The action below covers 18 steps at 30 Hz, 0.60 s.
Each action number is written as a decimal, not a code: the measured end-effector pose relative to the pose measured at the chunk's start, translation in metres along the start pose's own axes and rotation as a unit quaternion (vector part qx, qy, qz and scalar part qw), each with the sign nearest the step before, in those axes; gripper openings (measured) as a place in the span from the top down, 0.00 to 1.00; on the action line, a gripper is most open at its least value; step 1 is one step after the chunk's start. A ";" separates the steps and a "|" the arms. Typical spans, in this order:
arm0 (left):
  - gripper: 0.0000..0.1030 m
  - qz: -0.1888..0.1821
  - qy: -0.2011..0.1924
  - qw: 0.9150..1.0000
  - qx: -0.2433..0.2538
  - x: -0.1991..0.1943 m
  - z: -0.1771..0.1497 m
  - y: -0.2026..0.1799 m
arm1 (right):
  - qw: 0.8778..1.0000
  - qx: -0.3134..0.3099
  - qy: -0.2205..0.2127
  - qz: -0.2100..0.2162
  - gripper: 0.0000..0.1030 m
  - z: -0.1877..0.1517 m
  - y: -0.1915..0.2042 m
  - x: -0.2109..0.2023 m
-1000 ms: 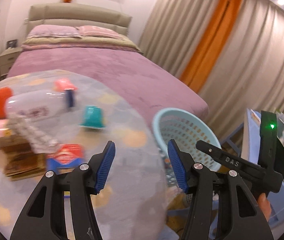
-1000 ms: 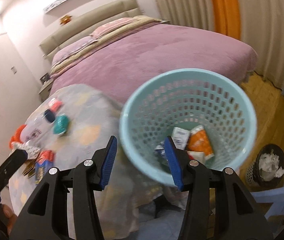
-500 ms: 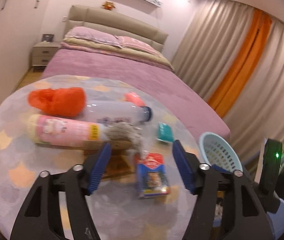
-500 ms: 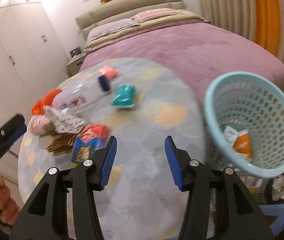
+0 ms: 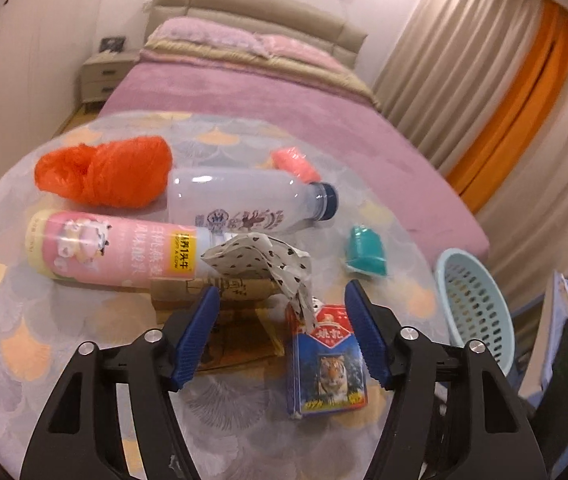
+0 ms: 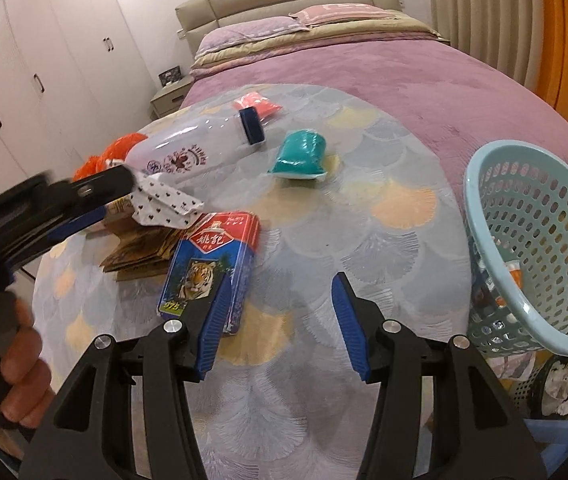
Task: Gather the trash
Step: 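Grasp the polka-dot tissue with the left tool while the right tool grasps the tiger card box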
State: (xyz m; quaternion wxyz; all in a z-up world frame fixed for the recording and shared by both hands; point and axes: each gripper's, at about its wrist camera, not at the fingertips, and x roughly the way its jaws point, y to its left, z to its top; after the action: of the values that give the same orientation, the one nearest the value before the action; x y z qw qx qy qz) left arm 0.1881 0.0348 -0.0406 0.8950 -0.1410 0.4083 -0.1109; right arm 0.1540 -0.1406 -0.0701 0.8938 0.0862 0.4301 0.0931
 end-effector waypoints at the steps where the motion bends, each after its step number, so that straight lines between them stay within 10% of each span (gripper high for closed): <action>1: 0.55 -0.001 0.004 1.000 -0.002 0.002 0.001 0.000 | 1.000 -0.001 0.001 0.001 0.52 0.000 0.001 0.001; 8: 0.93 0.006 0.024 1.000 -0.015 0.013 0.000 0.006 | 1.000 -0.017 0.007 0.017 0.48 -0.004 0.010 0.007; 18: 0.96 -0.039 -0.034 0.999 -0.013 -0.021 0.002 0.009 | 0.999 -0.018 0.014 0.033 0.23 -0.005 0.032 0.022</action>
State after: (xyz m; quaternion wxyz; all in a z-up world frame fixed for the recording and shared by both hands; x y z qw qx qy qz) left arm 0.1769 0.0497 -0.0274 0.9016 -0.1719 0.3729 -0.1359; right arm 0.1609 -0.1036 -0.0819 0.8857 0.0828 0.4374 0.1316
